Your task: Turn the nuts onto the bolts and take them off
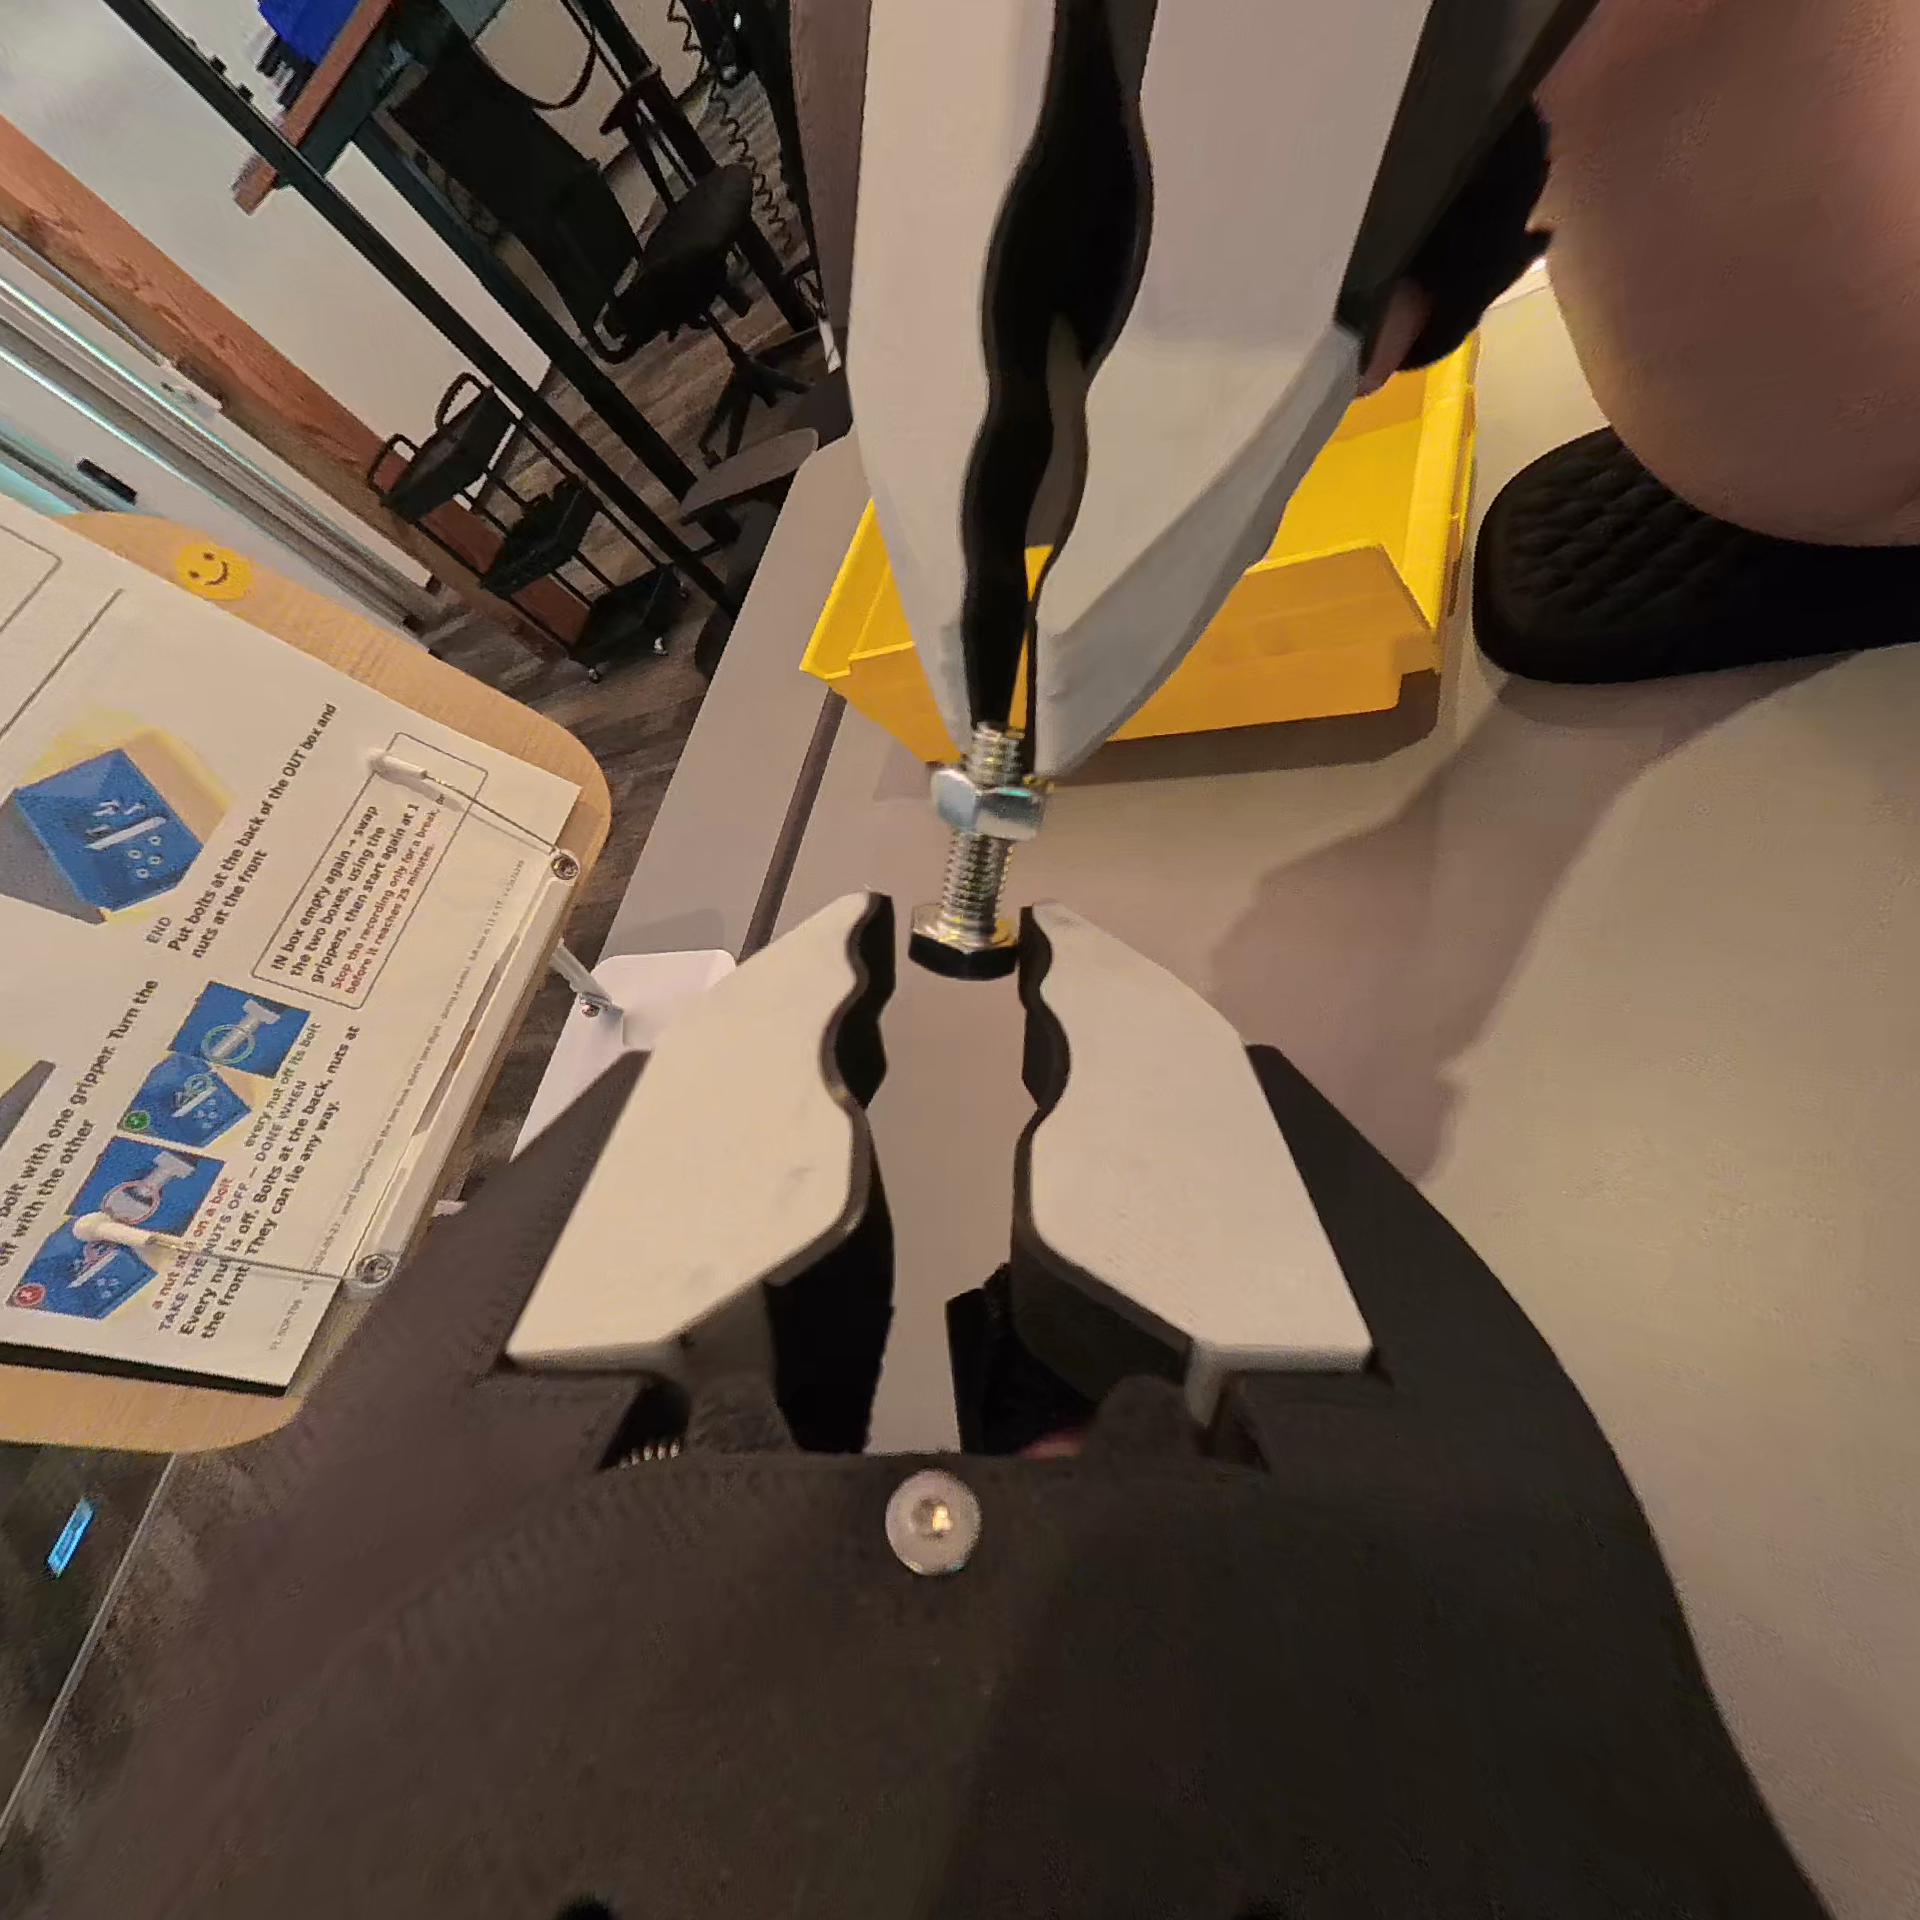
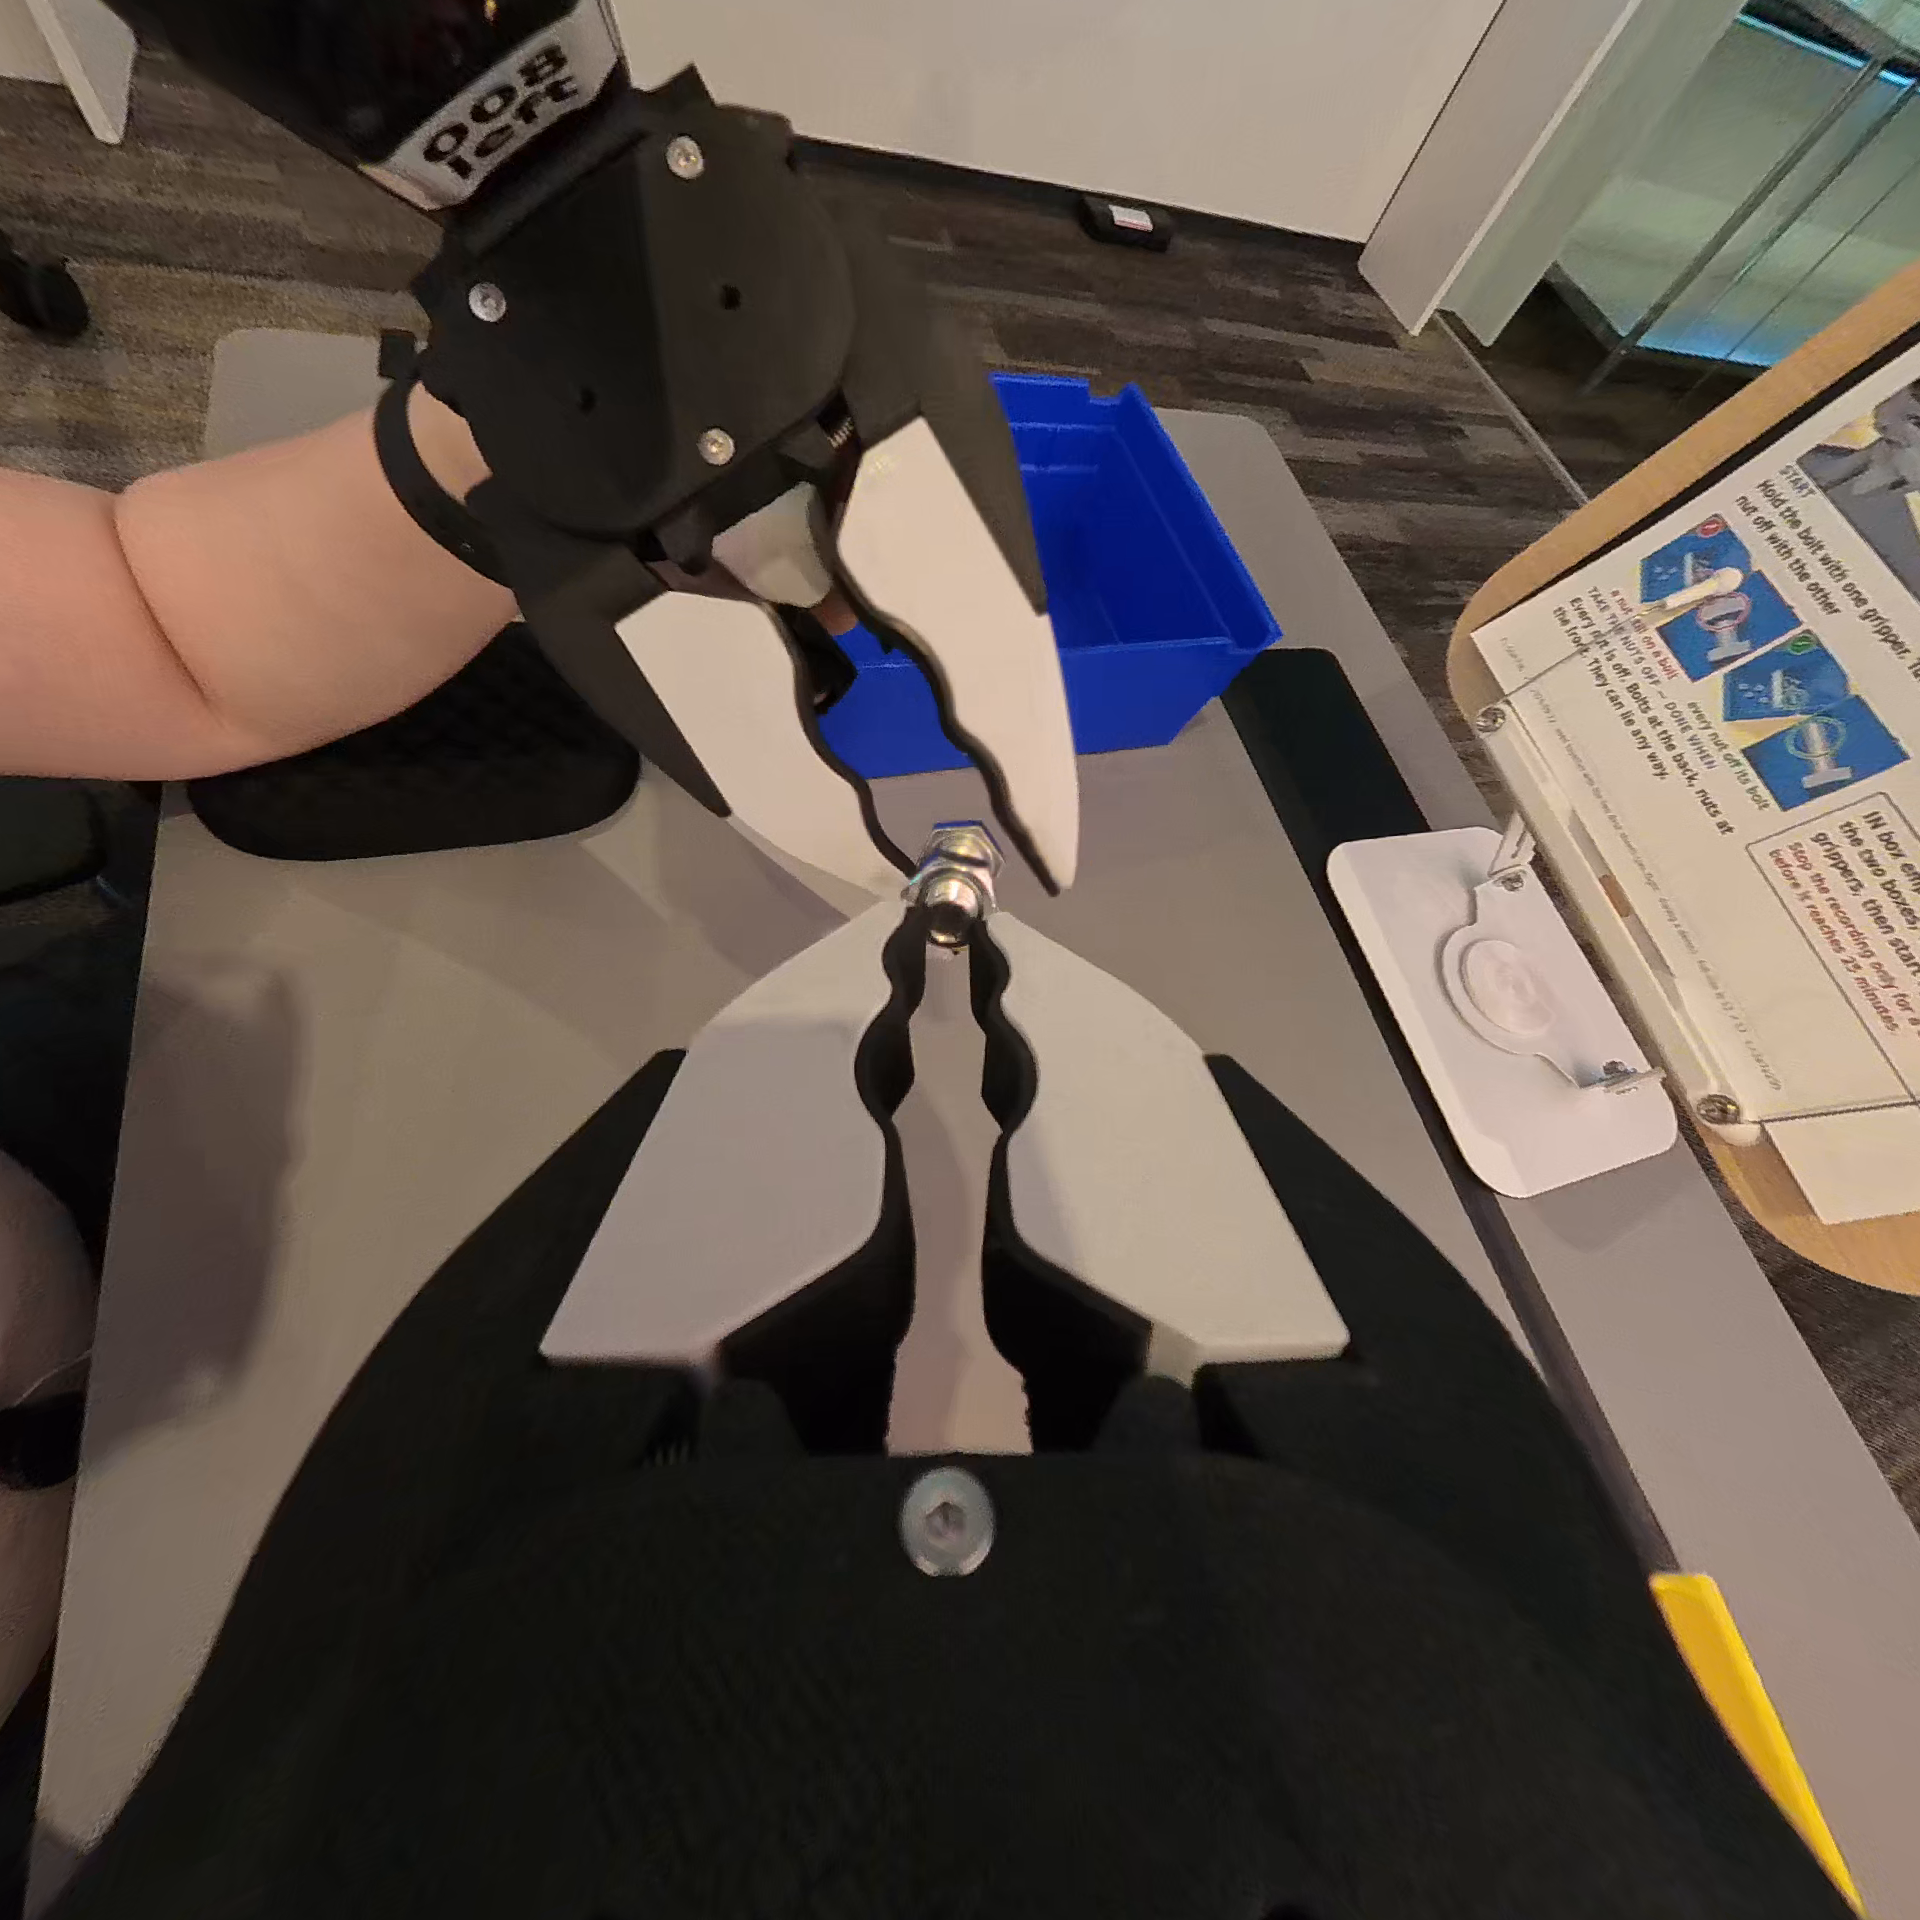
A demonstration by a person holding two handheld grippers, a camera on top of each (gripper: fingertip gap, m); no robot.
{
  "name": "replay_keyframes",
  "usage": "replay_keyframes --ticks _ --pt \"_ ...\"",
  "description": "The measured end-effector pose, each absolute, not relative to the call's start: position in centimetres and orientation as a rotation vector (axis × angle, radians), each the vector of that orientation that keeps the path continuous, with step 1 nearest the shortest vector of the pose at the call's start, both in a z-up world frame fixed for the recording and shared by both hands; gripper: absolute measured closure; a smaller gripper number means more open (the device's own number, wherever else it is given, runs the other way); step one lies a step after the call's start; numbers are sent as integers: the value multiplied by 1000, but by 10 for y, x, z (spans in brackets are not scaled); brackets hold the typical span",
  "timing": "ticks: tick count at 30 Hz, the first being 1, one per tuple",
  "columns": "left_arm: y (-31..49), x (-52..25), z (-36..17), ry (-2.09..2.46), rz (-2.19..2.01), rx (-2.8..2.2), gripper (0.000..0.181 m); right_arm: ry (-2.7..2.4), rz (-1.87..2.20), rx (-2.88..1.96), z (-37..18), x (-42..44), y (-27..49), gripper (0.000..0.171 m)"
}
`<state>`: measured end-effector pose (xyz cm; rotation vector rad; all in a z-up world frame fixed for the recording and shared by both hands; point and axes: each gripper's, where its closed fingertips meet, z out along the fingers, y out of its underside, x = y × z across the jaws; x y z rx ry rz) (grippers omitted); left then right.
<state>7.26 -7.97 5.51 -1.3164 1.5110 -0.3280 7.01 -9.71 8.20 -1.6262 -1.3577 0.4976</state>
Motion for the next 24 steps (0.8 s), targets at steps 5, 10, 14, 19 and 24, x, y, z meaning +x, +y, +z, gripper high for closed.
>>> replay_keyframes --ticks 5,10,14,19,24 --pt "-82 75 57 1506 -395 -1329 162 -1353 494 -1623 84 71 -97 162" --pt "-82 75 60 1490 -413 -1323 162 -1340 502 -1613 86 72 -97 162" --pt "-83 77 61 1470 -486 -1343 162 -1324 509 -1613 89 73 -96 162" --pt "-83 82 67 1397 -688 -1385 163 -1276 535 -1580 97 75 -92 161" --pt "-86 84 79 1304 -904 -1405 162 -1243 575 -1511 109 77 -91 160"
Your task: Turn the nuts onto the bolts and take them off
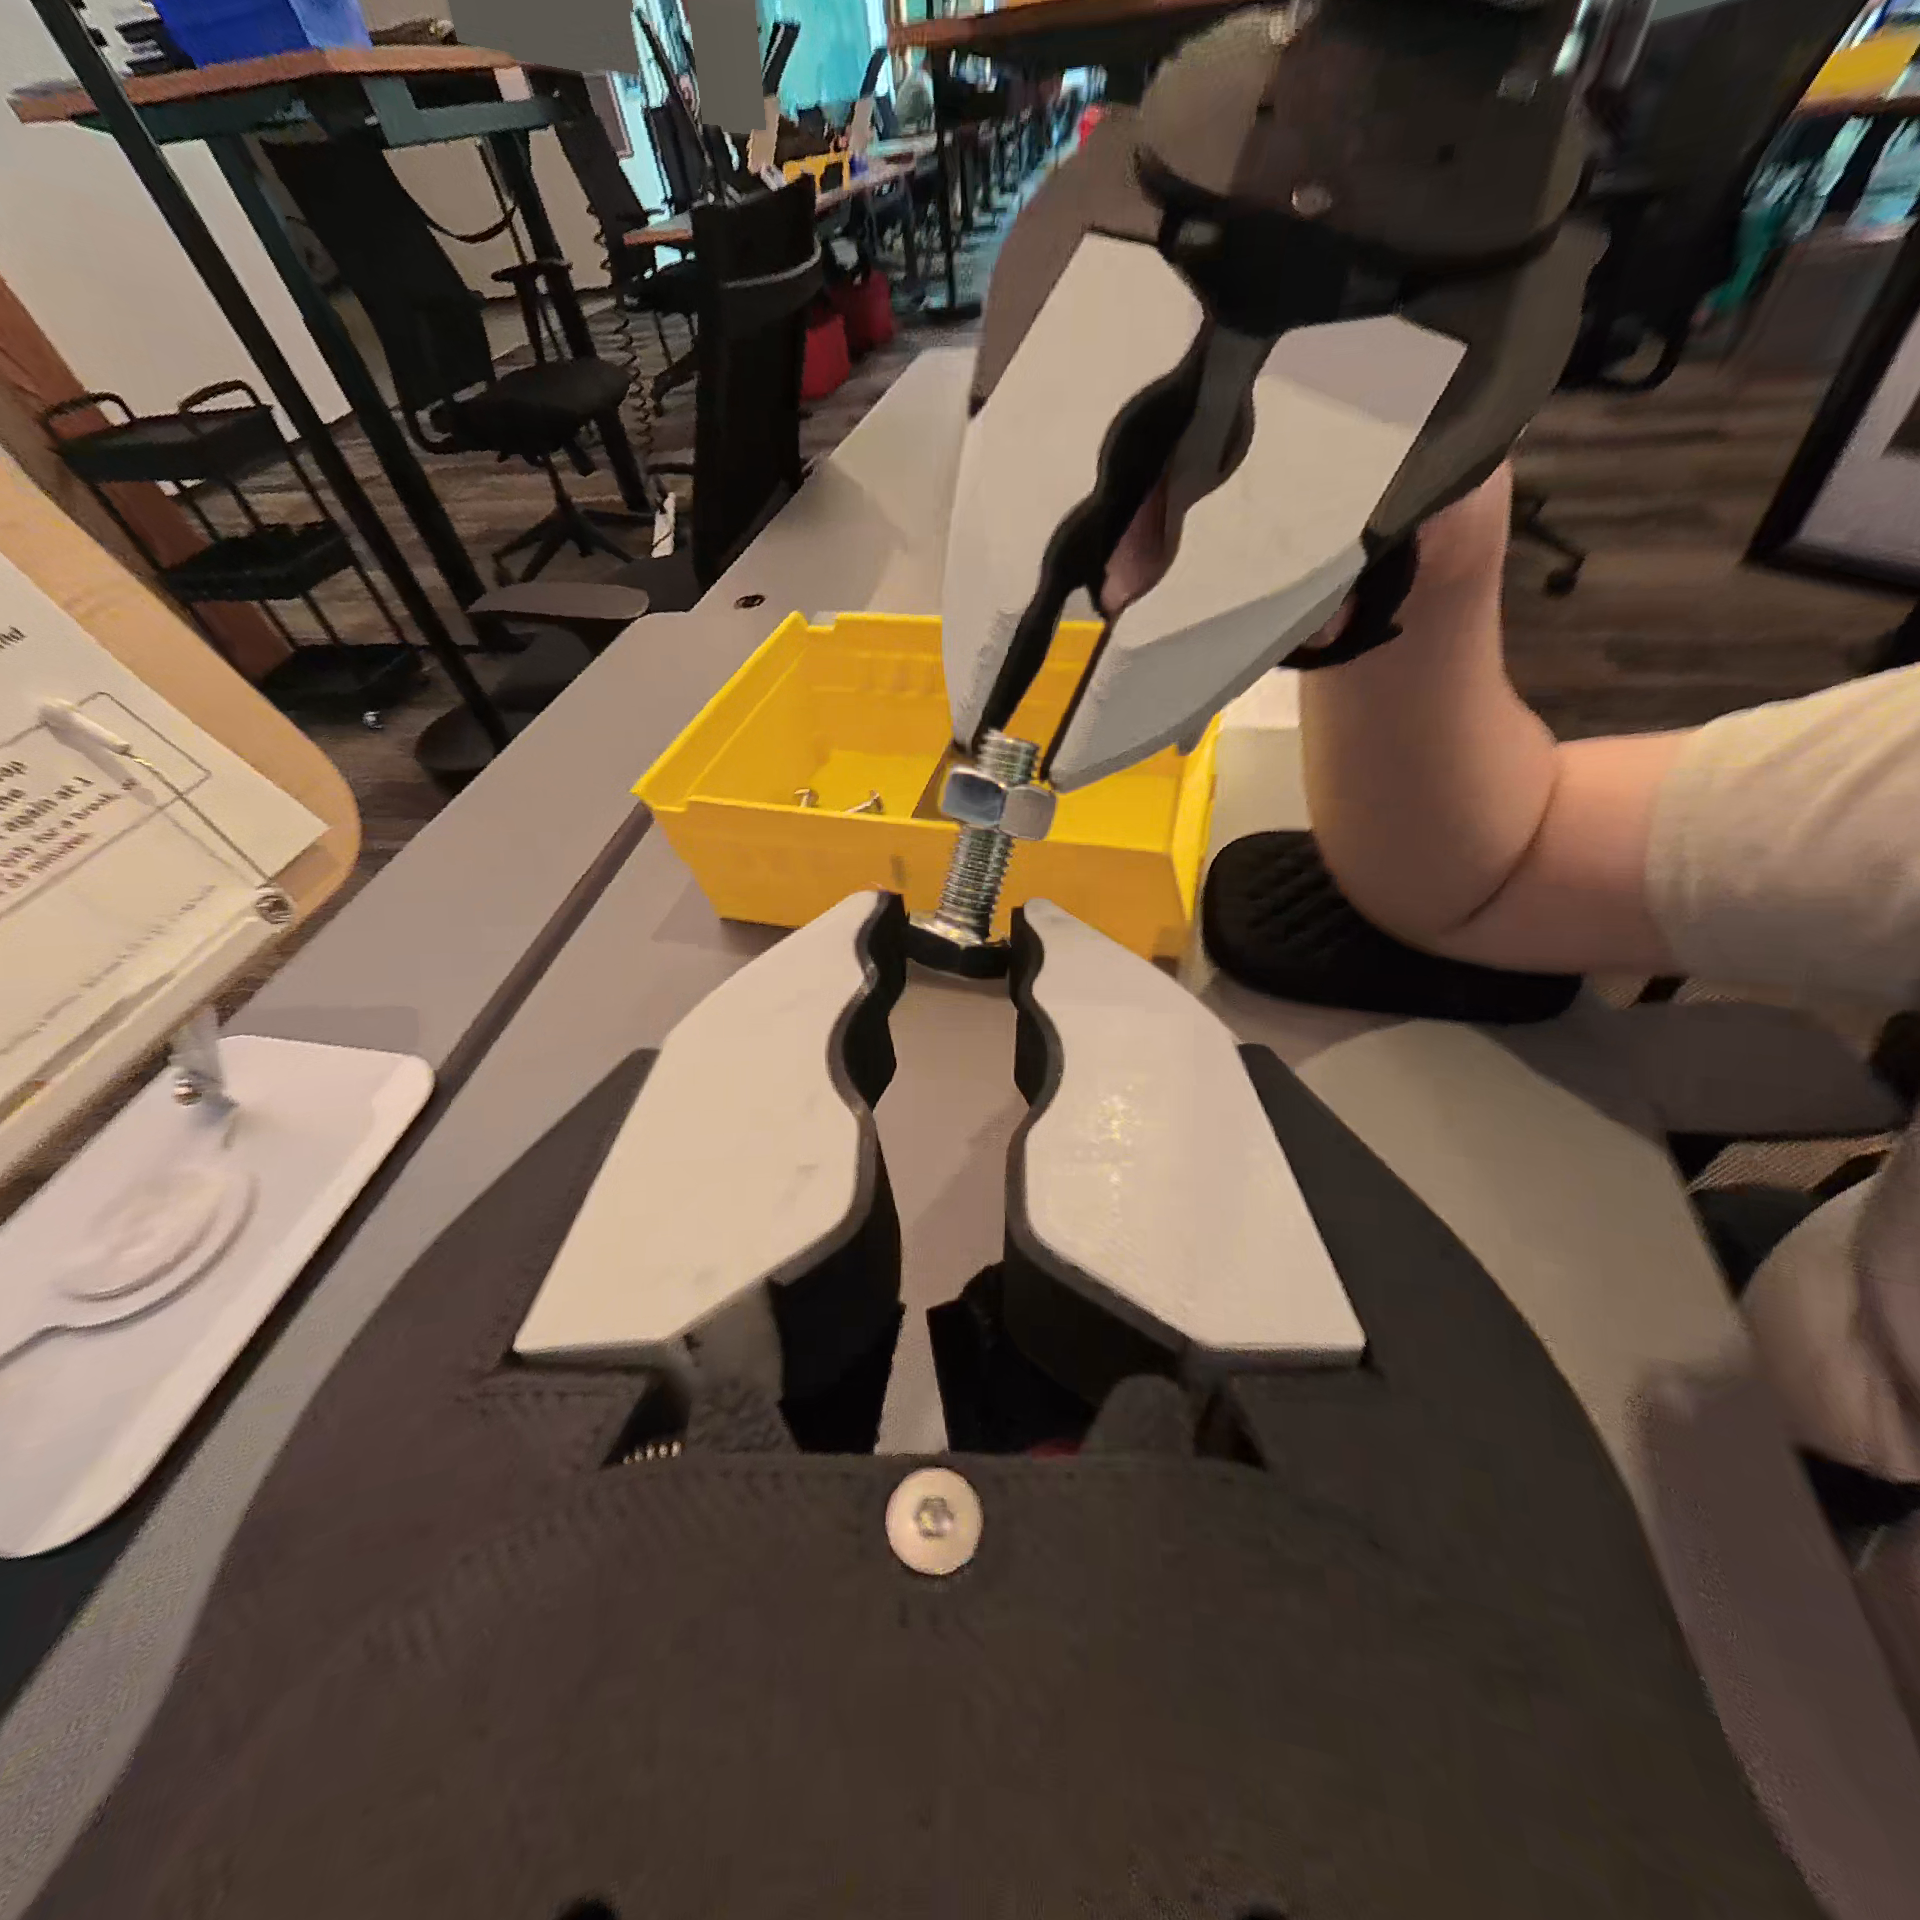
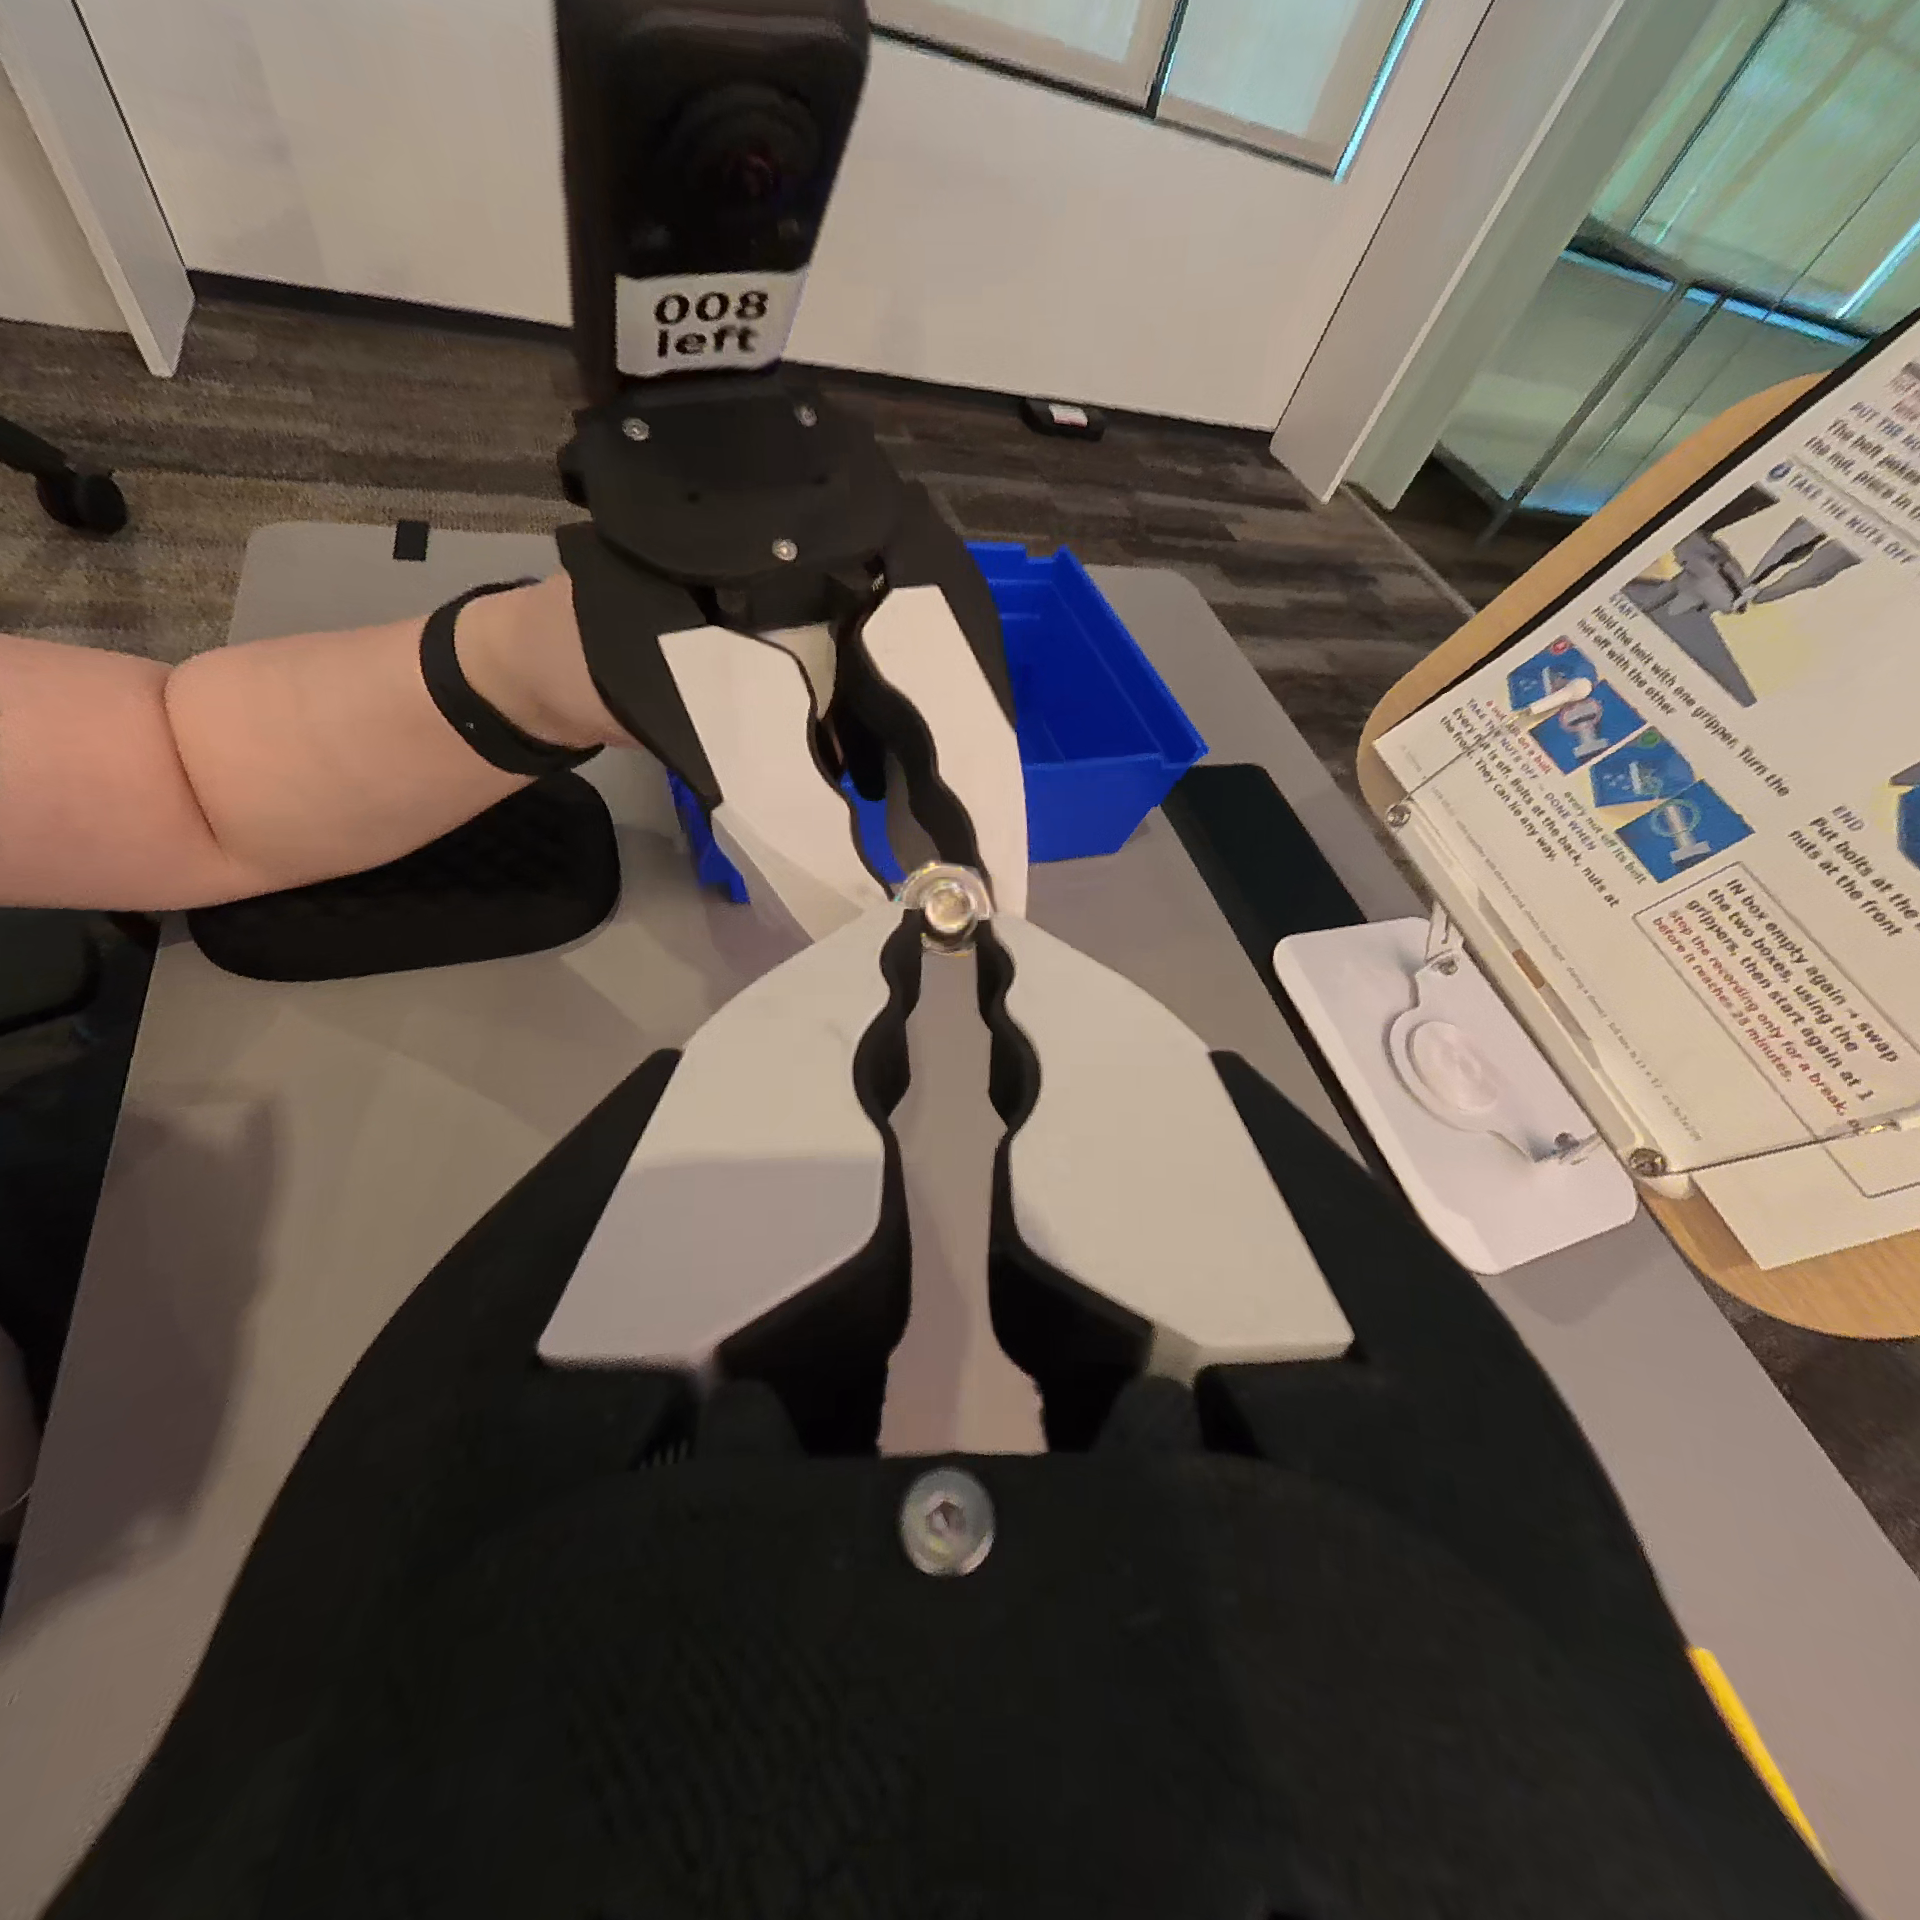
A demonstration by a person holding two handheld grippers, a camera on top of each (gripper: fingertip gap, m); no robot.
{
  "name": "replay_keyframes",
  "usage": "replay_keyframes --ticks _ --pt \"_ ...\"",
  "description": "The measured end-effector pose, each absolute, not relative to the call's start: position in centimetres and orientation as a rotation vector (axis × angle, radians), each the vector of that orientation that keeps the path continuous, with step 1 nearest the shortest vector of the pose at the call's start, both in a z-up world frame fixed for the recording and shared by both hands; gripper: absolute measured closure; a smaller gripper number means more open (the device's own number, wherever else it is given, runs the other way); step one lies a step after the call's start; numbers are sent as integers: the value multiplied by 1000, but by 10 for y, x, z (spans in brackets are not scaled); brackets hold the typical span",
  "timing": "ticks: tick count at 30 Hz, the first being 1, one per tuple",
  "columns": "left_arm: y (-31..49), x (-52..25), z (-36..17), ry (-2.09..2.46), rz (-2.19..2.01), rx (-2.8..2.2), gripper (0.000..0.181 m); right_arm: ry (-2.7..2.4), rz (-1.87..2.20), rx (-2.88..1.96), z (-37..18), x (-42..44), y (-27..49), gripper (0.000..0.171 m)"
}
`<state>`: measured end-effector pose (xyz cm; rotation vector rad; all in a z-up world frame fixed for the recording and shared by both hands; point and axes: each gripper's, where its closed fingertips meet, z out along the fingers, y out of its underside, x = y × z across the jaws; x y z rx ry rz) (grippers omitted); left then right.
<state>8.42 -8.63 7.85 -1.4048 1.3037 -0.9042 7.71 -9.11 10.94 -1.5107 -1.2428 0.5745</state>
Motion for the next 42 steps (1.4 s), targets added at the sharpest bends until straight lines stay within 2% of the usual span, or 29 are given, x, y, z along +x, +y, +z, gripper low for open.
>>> replay_keyframes --ticks 5,8,14,17,22,34,37,42 --pt "-91 85 92 1206 -1136 -1394 162 -1217 637 -1398 123 75 -92 154" --pt "-95 85 99 1170 -1244 -1377 162 -1229 683 -1353 126 72 -94 138" --pt "-105 86 107 1148 -1362 -1368 162 -1202 790 -1240 137 65 -99 139" --pt "-108 88 105 1164 -1350 -1373 162 -1229 854 -1263 132 62 -102 152" --pt "-113 92 96 1237 -1300 -1395 163 -1224 939 -1356 126 62 -101 153" --pt "-114 93 97 1238 -1289 -1372 163 -1204 982 -1357 129 65 -100 152" --pt "-110 90 101 1198 -1316 -1372 163 -1184 933 -1317 135 70 -97 140" --pt "-105 88 103 1166 -1309 -1384 163 -1158 936 -1274 140 69 -96 140"
